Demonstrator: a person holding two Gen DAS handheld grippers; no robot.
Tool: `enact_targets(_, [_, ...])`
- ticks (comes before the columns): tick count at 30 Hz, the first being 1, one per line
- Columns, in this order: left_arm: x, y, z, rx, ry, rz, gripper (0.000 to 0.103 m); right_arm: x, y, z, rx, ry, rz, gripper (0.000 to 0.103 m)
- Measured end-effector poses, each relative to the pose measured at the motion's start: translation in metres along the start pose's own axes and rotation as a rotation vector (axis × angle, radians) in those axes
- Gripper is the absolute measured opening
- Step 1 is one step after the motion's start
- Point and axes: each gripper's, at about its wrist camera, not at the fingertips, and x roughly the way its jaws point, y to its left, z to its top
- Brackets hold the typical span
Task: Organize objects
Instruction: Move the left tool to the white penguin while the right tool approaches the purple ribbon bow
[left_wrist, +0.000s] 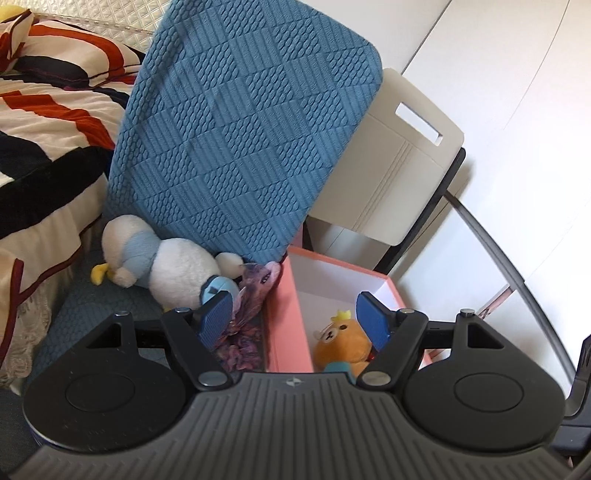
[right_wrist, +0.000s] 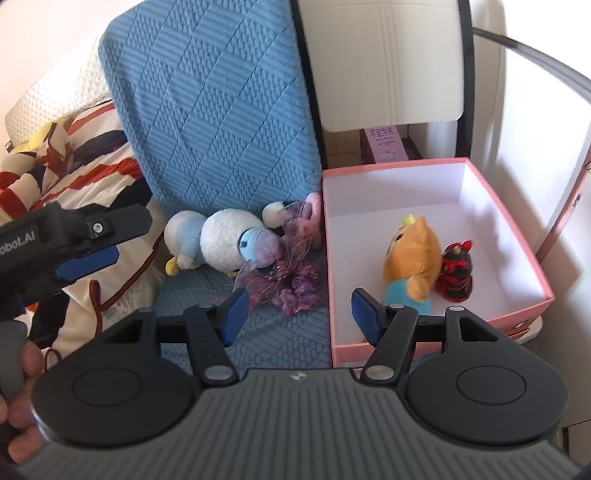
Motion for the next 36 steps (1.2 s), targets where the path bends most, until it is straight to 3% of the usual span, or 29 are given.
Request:
enact_targets(10, [0.017, 0.028, -0.019, -0.038, 0.025, 0.053, 0.078, 0.031, 0.011, -0.015, -0.027, 0.024, 0.014, 0.064])
enact_targets(23, [0.045, 0.033, -0.035, -0.016, 0.057, 0.124, 0.078, 0.057, -0.003, -0.02, -0.058, -0.005, 0.005, 0.064])
enact_targets(31, [0.073, 0.056, -0.045, -0.067, 0.099, 0.193, 0.082, 0.08, -0.012, -0.024, -0.107, -0.045, -0.024, 0.064])
enact_targets(33, [0.078, 0.064, -0.043, -0.074, 0.087, 0.223, 0.084, 0.086, -0.014, -0.024, -0.129, -0.053, -0.022, 0.068])
enact_targets(35, [0.084, 0.07, -0.038, -0.071, 0.075, 0.238, 0.087, 0.091, -0.014, -0.023, -0.148, -0.068, -0.021, 0.083])
enact_targets(36, [0.088, 0.075, -0.035, -0.071, 0.07, 0.237, 0.088, 0.094, -0.014, -0.023, -0.164, -0.079, -0.023, 0.083])
